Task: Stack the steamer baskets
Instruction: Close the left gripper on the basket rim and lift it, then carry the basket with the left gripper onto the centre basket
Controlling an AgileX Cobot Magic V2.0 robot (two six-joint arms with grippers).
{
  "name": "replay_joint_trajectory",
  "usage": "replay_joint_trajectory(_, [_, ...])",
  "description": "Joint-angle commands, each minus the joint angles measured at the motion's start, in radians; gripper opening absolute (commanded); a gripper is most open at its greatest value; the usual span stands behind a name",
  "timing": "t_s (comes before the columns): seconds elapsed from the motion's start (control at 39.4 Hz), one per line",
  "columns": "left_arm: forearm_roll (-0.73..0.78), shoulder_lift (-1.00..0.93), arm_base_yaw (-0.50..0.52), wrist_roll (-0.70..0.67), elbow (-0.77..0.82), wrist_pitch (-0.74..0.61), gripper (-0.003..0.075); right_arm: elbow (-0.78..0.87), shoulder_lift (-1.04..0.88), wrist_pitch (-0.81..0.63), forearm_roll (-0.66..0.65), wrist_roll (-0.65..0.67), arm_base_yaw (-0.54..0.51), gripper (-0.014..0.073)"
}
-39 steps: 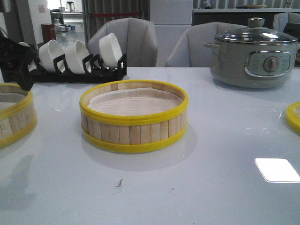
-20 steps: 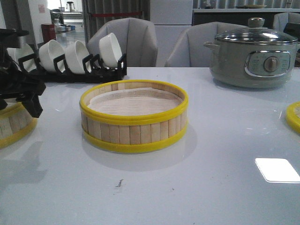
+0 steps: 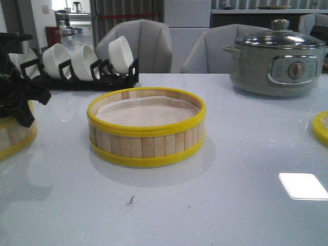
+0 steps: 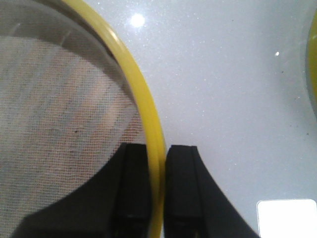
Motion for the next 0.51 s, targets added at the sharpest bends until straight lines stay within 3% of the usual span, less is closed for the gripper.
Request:
replay_joint_trajectory(0.0, [0.003, -0.047, -0.024, -0.013, -0.059, 0.003, 0.0087, -0.035, -0.003, -0.075, -0.008, -0.007, 0.000, 0.0393])
replay_joint_trajectory(0.48, [0.033, -0.047, -0.236, -0.013, -0.490, 0.300, 0.0087, -0.035, -0.003, -0.075, -0.008, -0.007, 0.000, 0.0393])
